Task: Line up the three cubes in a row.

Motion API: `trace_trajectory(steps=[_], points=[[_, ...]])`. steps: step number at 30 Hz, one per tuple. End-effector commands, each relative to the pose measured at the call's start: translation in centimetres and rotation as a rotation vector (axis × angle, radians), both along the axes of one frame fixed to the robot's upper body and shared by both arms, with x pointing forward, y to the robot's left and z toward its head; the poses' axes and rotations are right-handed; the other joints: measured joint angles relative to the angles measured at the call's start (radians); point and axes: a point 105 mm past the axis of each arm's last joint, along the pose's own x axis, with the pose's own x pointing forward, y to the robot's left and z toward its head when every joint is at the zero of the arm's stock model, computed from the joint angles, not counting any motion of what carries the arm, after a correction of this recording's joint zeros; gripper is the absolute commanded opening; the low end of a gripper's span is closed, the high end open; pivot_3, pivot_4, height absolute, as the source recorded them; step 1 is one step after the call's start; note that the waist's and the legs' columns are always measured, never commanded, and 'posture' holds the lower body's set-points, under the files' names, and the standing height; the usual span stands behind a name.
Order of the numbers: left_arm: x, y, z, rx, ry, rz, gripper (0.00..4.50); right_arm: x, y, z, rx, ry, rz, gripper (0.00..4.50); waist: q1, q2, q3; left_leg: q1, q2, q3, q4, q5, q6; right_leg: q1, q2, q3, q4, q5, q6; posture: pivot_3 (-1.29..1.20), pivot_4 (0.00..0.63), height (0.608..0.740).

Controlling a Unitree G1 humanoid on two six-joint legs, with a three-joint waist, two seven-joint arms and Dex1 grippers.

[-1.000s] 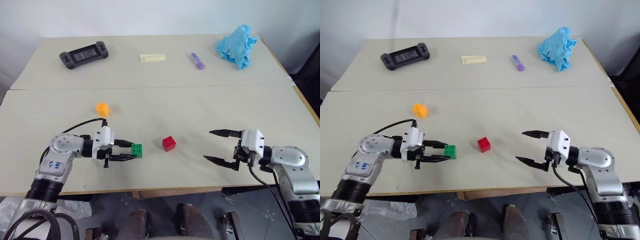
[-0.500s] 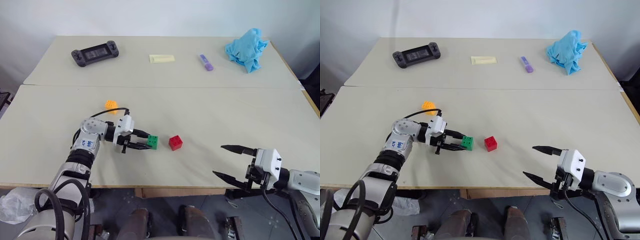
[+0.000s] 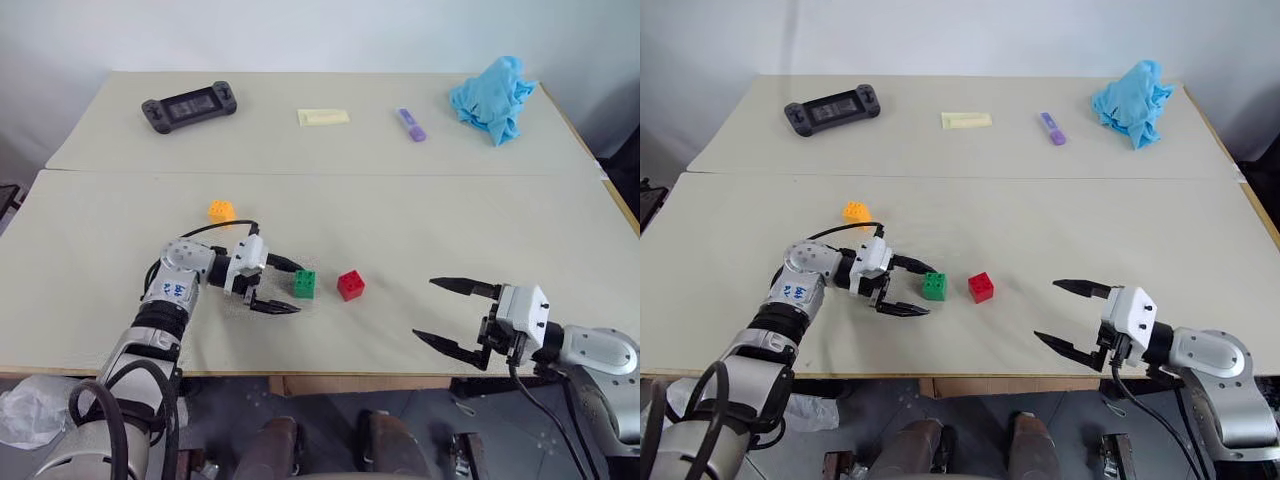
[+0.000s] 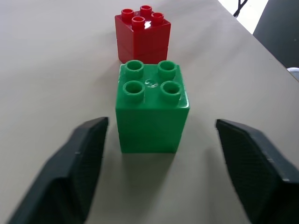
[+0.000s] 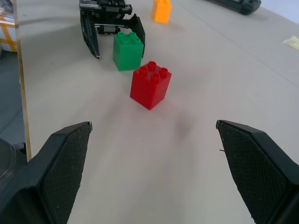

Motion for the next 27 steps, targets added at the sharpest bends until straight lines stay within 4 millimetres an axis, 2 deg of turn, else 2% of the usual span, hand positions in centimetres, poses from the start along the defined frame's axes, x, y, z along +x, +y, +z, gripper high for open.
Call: trace_trajectory(steps=[1,5,11,12,15,16,17,20,23,26,27], points=[[-0.3,1.8,3.2,-0.090,-0.118,0.077,4.47,0.6,-0.1,1.3,0.034,-0.045,-0.001,4.50,-0.001,0.000,0.000,0.000,0.000,0.000,0.000,0.000,0.000,0.000,-0.001,0.000,0.000,0.000,0.000,0.00,0.150,0.740],[-1.8,4.7,4.8,-0.150,-0.148,0.231,4.47,1.5,0.2,2.4,0.113,-0.066,-0.004,4.50,-0.007,0.000,0.000,0.000,0.003,-0.001,0.000,0.000,-0.001,0.000,-0.002,0.000,-0.001,0.000,0.000,0.00,0.150,0.740],[-4.3,9.2,5.8,-0.263,-0.173,0.566,4.47,3.4,1.9,3.7,0.250,-0.095,-0.008,4.50,-0.024,0.000,0.000,0.001,0.005,-0.002,-0.001,-0.001,-0.003,0.001,-0.002,0.008,-0.002,-0.001,-0.001,0.00,0.150,0.740],[-4.7,10.4,5.7,-0.297,-0.181,0.661,4.47,3.7,2.4,3.7,0.261,-0.098,-0.002,4.50,-0.019,0.000,0.000,0.001,0.005,-0.002,-0.001,-0.001,-0.003,0.001,-0.001,0.008,-0.002,-0.001,-0.002,0.00,0.150,0.740],[-7.2,15.7,5.2,-0.450,-0.248,1.053,4.47,5.3,3.6,4.1,0.320,-0.130,-0.028,4.50,-0.033,0.001,0.000,0.002,0.005,-0.002,-0.003,-0.002,-0.003,0.001,-0.002,0.009,-0.002,-0.001,-0.002,0.00,0.150,0.740],[-8.1,17.4,4.5,-0.479,-0.254,1.186,4.47,5.9,3.6,4.3,0.331,-0.151,-0.051,4.50,-0.031,0.000,0.000,0.004,0.005,0.000,-0.004,-0.003,-0.003,0.000,-0.001,0.012,-0.002,-0.001,-0.002,0.00,0.150,0.740],[-9.2,18.3,3.4,-0.466,-0.242,1.265,4.47,6.0,3.6,4.5,0.346,-0.155,-0.054,4.50,-0.030,0.000,0.000,0.003,0.005,0.000,-0.004,-0.003,-0.003,0.000,-0.001,0.012,-0.002,-0.001,-0.003,0.00,0.150,0.740],[-12.2,20.0,1.1,-0.493,-0.182,1.461,4.47,6.1,3.7,4.8,0.356,-0.157,-0.036,4.50,-0.023,-0.001,0.000,0.002,0.005,0.000,-0.005,-0.003,-0.003,-0.001,-0.001,0.011,-0.002,-0.001,-0.003,0.00,0.150,0.740],[-14.1,21.6,0.0,-0.540,-0.174,1.625,4.47,6.3,4.0,5.2,0.360,-0.166,-0.026,4.50,-0.006,-0.002,-0.001,0.003,0.005,0.000,-0.005,-0.003,-0.003,0.001,-0.001,0.010,-0.009,-0.001,-0.003,0.00,0.150,0.740],[-14.7,22.6,-0.3,-0.574,-0.189,1.698,4.47,6.5,4.4,5.8,0.377,-0.186,-0.014,4.50,0.002,-0.003,-0.002,0.003,0.005,-0.001,-0.005,-0.003,-0.003,0.002,-0.002,0.010,-0.009,-0.001,-0.003,0.00,0.150,0.740],[-14.2,22.1,-0.1,-0.598,-0.167,1.669,4.47,6.4,4.6,5.9,0.380,-0.188,-0.006,4.50,0.001,-0.003,-0.002,0.003,0.005,-0.001,-0.005,-0.003,-0.003,0.002,-0.002,0.010,-0.009,-0.001,-0.003,0.00,0.150,0.740]])
